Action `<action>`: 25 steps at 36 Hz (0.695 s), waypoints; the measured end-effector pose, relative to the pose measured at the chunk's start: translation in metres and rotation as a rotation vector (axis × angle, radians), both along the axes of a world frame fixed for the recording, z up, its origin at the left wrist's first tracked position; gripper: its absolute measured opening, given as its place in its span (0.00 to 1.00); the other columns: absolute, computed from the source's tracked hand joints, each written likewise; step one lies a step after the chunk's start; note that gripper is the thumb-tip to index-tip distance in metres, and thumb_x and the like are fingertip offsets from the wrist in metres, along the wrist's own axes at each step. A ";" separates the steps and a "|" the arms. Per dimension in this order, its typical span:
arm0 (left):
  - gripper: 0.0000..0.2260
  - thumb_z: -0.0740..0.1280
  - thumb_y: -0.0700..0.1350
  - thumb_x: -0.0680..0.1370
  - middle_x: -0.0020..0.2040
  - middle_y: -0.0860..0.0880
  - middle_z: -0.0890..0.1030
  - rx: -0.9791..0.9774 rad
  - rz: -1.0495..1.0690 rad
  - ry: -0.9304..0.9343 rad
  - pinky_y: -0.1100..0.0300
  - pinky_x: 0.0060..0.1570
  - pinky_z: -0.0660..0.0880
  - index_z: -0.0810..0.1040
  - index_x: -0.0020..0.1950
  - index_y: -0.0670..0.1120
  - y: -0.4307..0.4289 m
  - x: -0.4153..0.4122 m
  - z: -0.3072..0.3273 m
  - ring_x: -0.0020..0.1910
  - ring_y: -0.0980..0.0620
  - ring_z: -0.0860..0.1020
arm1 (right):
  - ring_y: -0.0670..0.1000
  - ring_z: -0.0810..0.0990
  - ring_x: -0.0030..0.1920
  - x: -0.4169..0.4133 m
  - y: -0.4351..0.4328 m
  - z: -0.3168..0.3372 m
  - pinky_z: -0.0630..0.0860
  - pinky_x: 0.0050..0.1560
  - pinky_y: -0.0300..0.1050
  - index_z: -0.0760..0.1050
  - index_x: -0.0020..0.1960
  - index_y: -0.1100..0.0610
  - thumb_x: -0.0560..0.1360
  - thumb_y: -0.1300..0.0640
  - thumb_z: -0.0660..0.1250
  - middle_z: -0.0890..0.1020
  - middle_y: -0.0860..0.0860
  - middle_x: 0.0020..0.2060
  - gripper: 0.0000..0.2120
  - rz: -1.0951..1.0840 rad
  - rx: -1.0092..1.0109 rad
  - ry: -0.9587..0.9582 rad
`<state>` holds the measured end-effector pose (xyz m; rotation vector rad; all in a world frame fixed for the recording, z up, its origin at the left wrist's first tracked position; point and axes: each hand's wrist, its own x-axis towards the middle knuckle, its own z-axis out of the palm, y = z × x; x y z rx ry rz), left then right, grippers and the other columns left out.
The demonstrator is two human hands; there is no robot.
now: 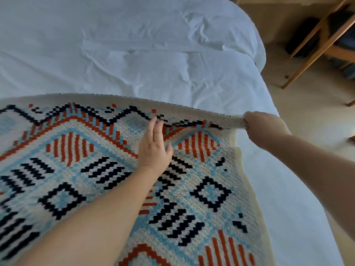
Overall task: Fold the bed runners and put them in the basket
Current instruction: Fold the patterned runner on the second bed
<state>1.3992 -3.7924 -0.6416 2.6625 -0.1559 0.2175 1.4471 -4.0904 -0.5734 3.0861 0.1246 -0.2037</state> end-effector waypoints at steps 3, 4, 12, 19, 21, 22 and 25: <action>0.38 0.68 0.45 0.74 0.76 0.52 0.45 0.073 -0.007 0.038 0.66 0.22 0.63 0.45 0.75 0.55 -0.001 0.022 0.038 0.30 0.57 0.71 | 0.47 0.66 0.27 -0.040 0.002 0.015 0.55 0.25 0.42 0.58 0.35 0.50 0.72 0.67 0.59 0.69 0.47 0.30 0.16 0.017 -0.015 0.031; 0.38 0.67 0.44 0.74 0.76 0.53 0.46 0.115 -0.026 0.099 0.64 0.23 0.64 0.45 0.75 0.56 0.000 0.027 0.048 0.33 0.54 0.73 | 0.47 0.65 0.27 -0.053 0.003 0.019 0.54 0.25 0.42 0.59 0.35 0.50 0.72 0.67 0.59 0.68 0.47 0.31 0.15 0.019 -0.015 0.041; 0.05 0.63 0.40 0.76 0.47 0.50 0.77 0.066 -0.101 0.286 0.56 0.40 0.69 0.76 0.48 0.48 0.032 -0.028 0.085 0.43 0.51 0.74 | 0.50 0.68 0.28 -0.124 -0.003 0.030 0.60 0.28 0.45 0.60 0.37 0.52 0.73 0.67 0.58 0.69 0.49 0.32 0.13 -0.005 0.008 0.092; 0.10 0.60 0.44 0.80 0.41 0.46 0.77 -0.086 -0.183 0.319 0.50 0.43 0.73 0.76 0.44 0.40 0.043 -0.117 0.094 0.40 0.48 0.74 | 0.51 0.71 0.31 -0.174 -0.021 0.027 0.60 0.28 0.42 0.68 0.41 0.52 0.73 0.66 0.58 0.68 0.48 0.35 0.10 -0.018 -0.021 0.139; 0.13 0.59 0.44 0.81 0.42 0.44 0.76 -0.072 -0.189 0.337 0.48 0.45 0.73 0.77 0.44 0.38 0.041 -0.136 0.097 0.41 0.47 0.74 | 0.53 0.75 0.36 -0.187 -0.026 0.026 0.65 0.33 0.43 0.74 0.44 0.54 0.74 0.66 0.59 0.71 0.48 0.39 0.09 -0.014 -0.022 0.156; 0.13 0.59 0.44 0.81 0.43 0.44 0.76 -0.067 -0.191 0.344 0.48 0.46 0.72 0.77 0.45 0.37 0.039 -0.145 0.098 0.42 0.47 0.74 | 0.54 0.76 0.39 -0.194 -0.028 0.026 0.66 0.35 0.43 0.76 0.45 0.54 0.74 0.66 0.59 0.73 0.48 0.42 0.10 -0.010 -0.022 0.159; 0.12 0.59 0.44 0.81 0.46 0.46 0.75 -0.056 -0.174 0.350 0.52 0.46 0.71 0.79 0.48 0.38 0.032 -0.176 0.100 0.44 0.47 0.74 | 0.55 0.79 0.46 -0.215 -0.032 0.027 0.71 0.40 0.44 0.77 0.45 0.55 0.74 0.65 0.60 0.75 0.50 0.50 0.09 0.001 -0.008 0.189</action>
